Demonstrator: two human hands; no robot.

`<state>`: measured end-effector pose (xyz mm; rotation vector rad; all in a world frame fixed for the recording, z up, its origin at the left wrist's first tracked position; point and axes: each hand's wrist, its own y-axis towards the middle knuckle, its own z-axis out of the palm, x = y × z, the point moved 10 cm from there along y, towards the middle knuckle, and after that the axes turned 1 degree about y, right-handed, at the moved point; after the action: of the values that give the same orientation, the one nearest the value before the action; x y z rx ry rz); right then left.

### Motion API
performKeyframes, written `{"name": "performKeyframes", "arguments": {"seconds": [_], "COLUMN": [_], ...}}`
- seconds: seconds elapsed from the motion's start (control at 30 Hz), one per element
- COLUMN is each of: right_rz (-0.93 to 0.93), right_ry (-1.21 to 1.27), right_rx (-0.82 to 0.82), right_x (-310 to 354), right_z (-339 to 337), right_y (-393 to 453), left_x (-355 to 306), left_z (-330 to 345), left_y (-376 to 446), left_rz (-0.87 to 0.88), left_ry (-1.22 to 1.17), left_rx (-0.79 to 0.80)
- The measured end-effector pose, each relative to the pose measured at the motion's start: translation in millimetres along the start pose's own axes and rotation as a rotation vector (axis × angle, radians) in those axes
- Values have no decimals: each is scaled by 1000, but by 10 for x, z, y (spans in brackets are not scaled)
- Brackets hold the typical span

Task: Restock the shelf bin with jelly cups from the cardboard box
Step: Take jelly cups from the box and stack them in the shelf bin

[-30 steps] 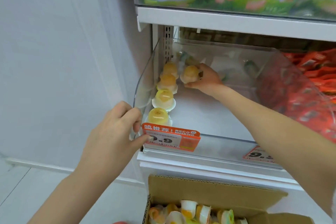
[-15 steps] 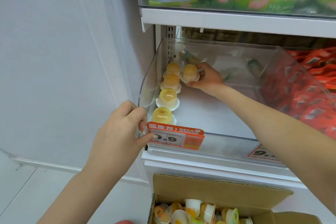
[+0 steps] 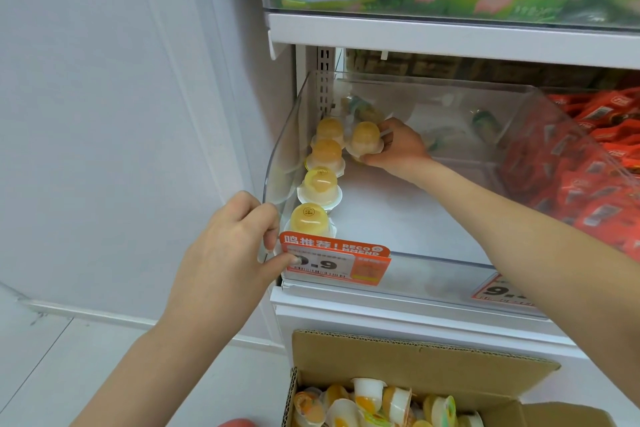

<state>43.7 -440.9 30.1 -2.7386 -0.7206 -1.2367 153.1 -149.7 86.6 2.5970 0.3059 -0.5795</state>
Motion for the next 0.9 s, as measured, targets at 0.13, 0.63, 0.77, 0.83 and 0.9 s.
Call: {"name": "performKeyframes", "arguments": {"seconds": [0.13, 0.63, 0.77, 0.83, 0.9], "right_rz": [27, 61, 138, 69, -102], "right_ry": [55, 30, 26, 79, 109], "right_rx": [6, 103, -23, -160, -276], "right_x": [-45, -55, 134, 328, 536], "right_z": [-18, 49, -447, -804, -1099], "right_y": [-16, -22, -253, -571, -1103], "left_x": [-7, -22, -60, -65, -41], "left_z": [-5, -25, -33, -38, -34], "left_y": [-4, -13, -71, -157, -282], "left_rz": [-3, -26, -23, -42, -75], "left_ry": [-4, 9, 68, 100, 134], "left_rx": [-1, 12, 24, 39, 58]}}
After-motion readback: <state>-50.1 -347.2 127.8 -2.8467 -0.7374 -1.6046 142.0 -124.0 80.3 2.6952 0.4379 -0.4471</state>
